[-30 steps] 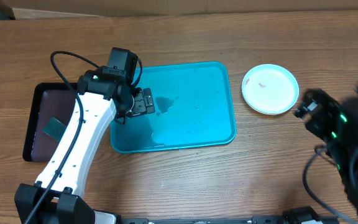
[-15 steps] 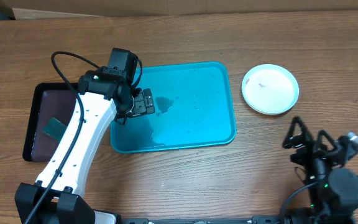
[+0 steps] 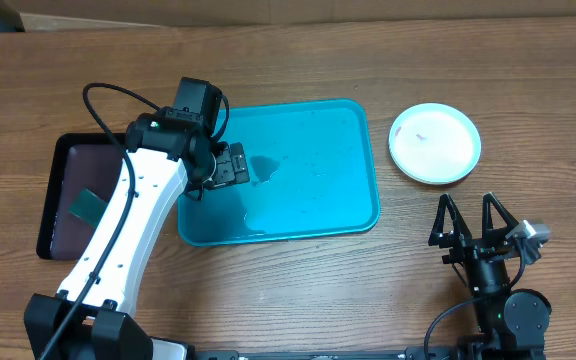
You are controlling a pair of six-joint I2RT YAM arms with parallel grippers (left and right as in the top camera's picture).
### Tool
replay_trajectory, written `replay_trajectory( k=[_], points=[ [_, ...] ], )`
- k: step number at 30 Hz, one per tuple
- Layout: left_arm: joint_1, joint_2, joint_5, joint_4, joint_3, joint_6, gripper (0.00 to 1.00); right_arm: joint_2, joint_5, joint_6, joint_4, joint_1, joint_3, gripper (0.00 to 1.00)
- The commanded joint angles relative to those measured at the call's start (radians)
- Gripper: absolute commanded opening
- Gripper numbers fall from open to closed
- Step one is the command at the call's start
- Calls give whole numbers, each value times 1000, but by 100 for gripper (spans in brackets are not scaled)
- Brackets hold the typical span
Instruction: Clean dirty plates on tray and stack at the side
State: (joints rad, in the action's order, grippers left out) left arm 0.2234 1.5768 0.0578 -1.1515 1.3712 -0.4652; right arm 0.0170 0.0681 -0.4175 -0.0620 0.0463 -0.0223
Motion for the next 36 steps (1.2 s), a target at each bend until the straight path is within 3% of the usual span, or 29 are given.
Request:
replay_trajectory(
  k=[1, 7, 10, 21, 36],
  points=[
    [6, 10, 12, 1, -2, -7, 100, -14, 5, 66, -12, -3, 14, 100],
    [6, 10, 13, 1, -2, -7, 100, -14, 1, 192, 35, -3, 14, 100],
    [6, 10, 12, 1, -2, -7, 100, -14, -25, 232, 155, -3, 14, 100],
    [6, 10, 12, 1, -2, -7, 100, -14, -60, 428, 149, -3, 14, 100],
    [6, 10, 12, 1, -2, -7, 100, -14, -51, 335, 148, -2, 14, 100]
  ],
)
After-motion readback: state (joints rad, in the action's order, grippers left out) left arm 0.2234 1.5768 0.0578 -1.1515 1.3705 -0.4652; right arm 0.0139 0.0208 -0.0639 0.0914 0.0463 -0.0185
